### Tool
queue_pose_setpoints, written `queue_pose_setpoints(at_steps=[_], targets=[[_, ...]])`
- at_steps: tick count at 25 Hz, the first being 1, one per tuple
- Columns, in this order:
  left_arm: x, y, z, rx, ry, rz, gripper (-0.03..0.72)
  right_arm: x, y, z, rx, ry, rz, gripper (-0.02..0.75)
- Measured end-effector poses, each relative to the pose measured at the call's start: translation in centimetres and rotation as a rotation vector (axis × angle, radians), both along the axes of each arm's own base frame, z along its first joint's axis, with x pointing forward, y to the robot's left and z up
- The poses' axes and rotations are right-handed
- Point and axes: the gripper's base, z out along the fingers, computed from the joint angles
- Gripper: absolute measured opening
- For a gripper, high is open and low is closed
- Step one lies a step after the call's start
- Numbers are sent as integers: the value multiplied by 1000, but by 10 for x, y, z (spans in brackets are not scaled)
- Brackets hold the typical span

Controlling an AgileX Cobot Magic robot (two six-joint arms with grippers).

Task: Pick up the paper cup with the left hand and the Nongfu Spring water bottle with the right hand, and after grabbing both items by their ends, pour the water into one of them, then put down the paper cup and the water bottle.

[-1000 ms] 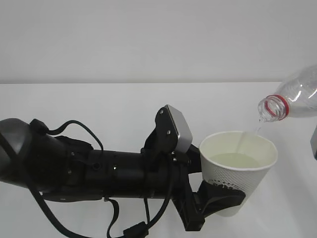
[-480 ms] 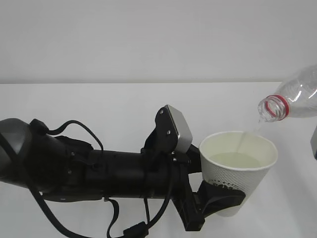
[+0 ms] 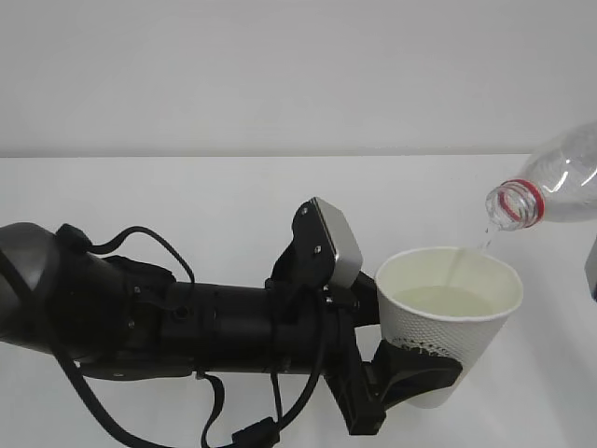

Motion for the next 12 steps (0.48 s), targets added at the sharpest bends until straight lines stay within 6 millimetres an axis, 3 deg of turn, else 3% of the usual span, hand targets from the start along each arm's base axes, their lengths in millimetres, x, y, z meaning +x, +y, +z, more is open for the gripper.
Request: queue_pose_setpoints(at_steps=[12], targets=[[0,0,0,0,0,0,517,0,0,0,-5,0,0,495]])
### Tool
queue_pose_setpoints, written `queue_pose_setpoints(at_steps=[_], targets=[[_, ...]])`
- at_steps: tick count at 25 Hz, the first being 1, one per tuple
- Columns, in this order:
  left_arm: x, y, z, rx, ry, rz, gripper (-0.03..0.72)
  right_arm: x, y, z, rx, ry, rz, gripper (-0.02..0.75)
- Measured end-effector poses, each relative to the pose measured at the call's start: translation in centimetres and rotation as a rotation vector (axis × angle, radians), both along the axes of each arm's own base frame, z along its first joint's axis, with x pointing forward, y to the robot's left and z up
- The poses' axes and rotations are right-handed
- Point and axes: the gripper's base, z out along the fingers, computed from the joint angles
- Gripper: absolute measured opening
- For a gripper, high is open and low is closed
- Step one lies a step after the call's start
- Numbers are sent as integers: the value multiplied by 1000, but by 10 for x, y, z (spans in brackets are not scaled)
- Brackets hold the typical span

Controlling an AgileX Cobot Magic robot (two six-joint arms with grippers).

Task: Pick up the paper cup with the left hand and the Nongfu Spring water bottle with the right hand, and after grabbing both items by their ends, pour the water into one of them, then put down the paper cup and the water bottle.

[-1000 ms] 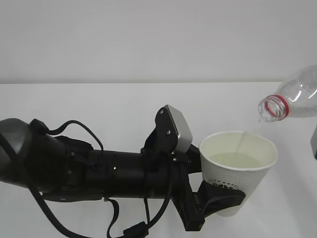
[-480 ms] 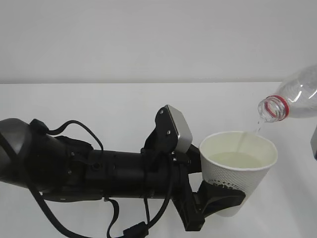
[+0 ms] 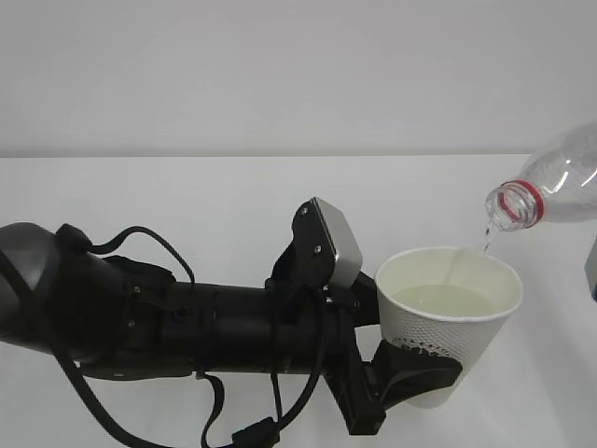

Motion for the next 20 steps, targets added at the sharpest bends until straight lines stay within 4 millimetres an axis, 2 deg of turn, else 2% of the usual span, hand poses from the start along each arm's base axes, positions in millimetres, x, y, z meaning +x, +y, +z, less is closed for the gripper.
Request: queue_pose_setpoints(at_steps=[20], targets=[[0,0,0,0,0,0,517,0,0,0,-3,-2,0,495]])
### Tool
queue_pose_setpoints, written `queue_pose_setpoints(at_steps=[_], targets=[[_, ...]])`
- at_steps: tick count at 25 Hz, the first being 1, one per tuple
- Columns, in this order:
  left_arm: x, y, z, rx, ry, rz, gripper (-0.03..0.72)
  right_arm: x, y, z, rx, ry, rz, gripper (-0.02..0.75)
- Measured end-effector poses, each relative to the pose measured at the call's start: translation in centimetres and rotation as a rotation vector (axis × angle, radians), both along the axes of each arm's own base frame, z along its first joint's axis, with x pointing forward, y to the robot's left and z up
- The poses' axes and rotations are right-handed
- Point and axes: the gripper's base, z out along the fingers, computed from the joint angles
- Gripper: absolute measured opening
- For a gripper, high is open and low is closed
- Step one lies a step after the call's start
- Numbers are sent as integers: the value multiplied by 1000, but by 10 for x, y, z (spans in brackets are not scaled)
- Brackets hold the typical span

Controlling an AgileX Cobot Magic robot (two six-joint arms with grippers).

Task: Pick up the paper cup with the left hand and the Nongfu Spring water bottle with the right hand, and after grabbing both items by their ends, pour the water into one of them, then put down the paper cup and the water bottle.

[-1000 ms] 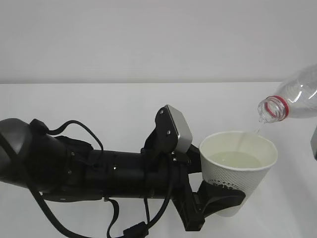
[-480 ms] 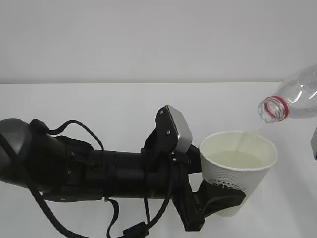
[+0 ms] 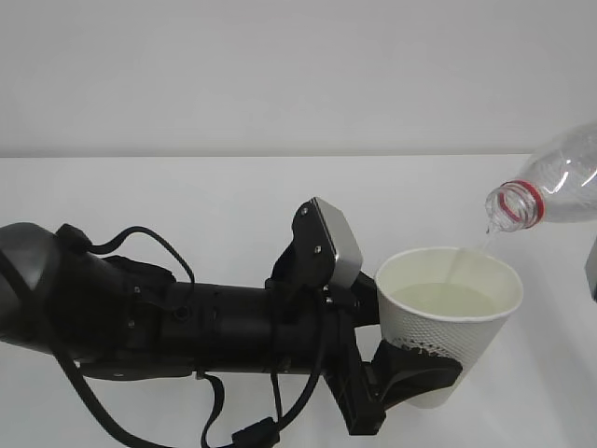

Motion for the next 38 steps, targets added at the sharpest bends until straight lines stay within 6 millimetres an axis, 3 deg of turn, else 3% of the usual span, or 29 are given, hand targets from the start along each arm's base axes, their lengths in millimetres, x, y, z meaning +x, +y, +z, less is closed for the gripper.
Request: queue_pose_setpoints(at_steps=[18,38], targets=[[0,0,0,0,0,0,517,0,0,1,45,-2,-7,495],[0,0,-1,8,0,3,517,0,-1,1,394,26,-31,495]])
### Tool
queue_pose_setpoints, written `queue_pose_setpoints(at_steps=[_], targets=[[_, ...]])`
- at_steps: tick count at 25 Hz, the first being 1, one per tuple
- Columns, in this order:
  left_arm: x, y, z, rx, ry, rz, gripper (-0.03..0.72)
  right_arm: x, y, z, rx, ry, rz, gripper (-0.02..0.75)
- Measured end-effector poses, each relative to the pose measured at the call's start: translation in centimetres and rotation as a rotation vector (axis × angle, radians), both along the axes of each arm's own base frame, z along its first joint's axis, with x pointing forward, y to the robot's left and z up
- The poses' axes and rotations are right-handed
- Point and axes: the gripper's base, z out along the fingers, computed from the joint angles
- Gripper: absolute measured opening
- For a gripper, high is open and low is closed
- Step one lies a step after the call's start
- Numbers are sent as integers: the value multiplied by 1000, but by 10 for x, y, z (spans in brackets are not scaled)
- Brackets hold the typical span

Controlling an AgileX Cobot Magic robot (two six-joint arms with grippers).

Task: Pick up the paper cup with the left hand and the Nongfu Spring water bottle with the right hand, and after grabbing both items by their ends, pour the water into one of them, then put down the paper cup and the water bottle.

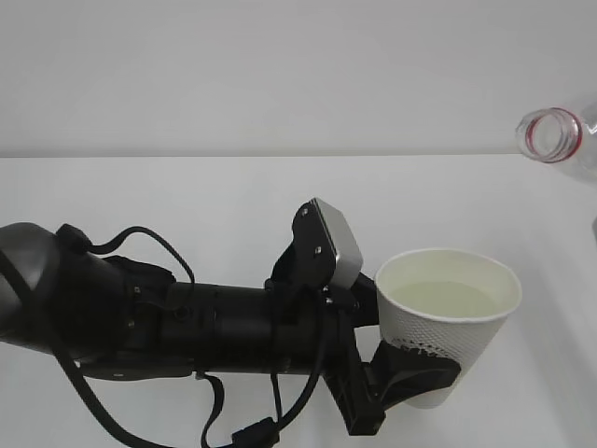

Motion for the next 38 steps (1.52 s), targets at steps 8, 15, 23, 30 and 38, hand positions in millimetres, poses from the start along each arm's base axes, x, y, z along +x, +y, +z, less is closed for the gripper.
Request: queue_pose_setpoints(at_steps=[8,15,23,30,38], targets=[[0,0,0,0,0,0,517,0,0,0,95,9,-5,495],[0,0,0,-1,1,2,517,0,0,0,359,33,-18,495],[0,0,0,-1,1,2,517,0,0,0,682,62,-34,495],[0,0,0,-1,1,2,517,0,0,0,985,89,-48,495],[0,0,0,-1,1,2,517,0,0,0,1188,107,-58,495]])
